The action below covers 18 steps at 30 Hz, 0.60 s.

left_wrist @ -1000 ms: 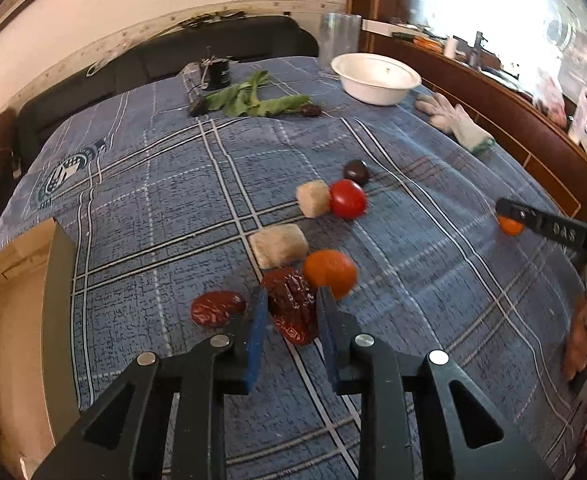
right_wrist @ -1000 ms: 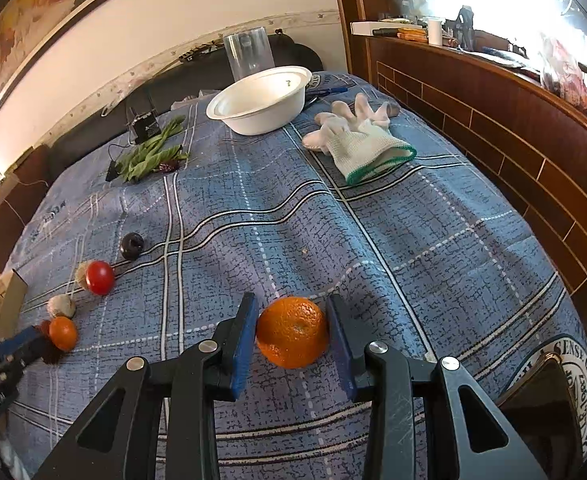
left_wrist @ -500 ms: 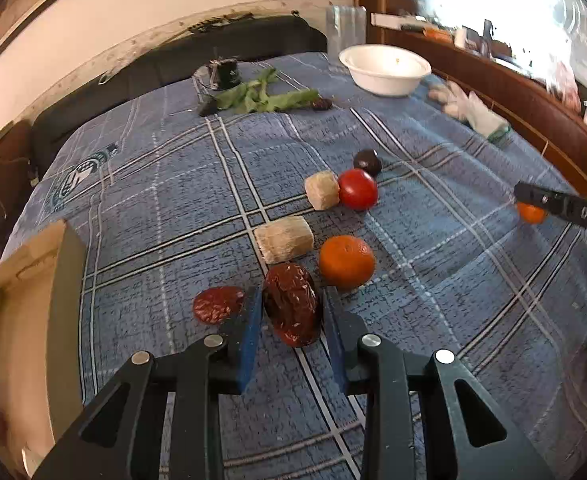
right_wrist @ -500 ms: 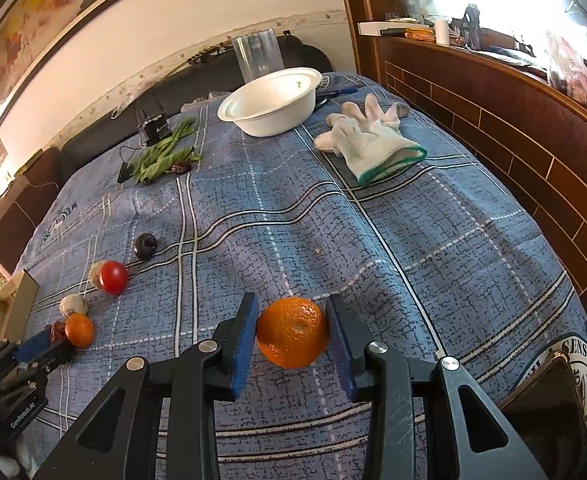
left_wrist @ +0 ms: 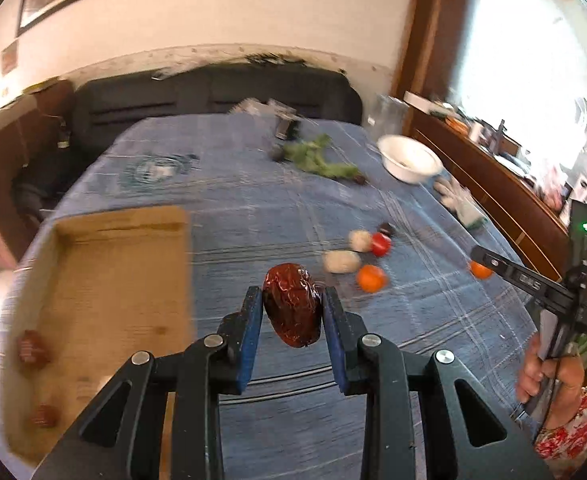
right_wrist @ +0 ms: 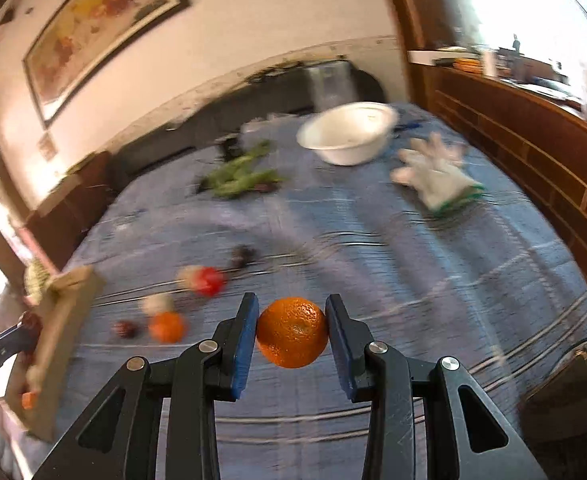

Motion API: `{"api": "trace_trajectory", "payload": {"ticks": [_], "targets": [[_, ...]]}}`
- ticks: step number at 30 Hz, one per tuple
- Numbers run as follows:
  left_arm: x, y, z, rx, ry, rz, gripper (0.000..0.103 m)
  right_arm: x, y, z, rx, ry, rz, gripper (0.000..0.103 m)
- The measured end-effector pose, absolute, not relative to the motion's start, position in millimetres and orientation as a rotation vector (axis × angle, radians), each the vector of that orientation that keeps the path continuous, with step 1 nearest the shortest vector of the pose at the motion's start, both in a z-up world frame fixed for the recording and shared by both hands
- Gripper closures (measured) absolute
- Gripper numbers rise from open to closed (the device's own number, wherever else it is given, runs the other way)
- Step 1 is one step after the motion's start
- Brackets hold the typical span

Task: Organize fruits
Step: 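Carry the date and tangerine into the box and release both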

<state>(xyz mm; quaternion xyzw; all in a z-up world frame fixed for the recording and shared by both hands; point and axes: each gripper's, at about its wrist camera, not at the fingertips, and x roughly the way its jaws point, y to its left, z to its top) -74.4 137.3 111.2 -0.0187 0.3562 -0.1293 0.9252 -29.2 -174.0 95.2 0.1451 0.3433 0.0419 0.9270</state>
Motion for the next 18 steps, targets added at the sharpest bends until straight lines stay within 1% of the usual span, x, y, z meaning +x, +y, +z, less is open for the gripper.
{"api": "trace_trajectory", "payload": {"ticks": [5, 9, 13, 18], "targets": [[-72.6, 205.7, 122.3, -0.029, 0.724, -0.099, 0.074, -28.5, -104.7, 132.6, 0.271, 0.693, 0.29, 0.065], [-56.3, 257.4, 112.0, -0.079, 0.783, -0.015, 0.074, -17.3, -36.6, 148.9, 0.225, 0.727, 0.45, 0.065], [-38.1, 299.5, 89.3, -0.156, 0.857, 0.047, 0.074, -4.1, 41.3, 143.1, 0.157, 0.787, 0.581, 0.064], [-29.1, 319.8, 64.7, -0.177, 0.91, 0.082, 0.074, 14.4, 127.0, 111.1, 0.065, 0.893, 0.663, 0.064]]}}
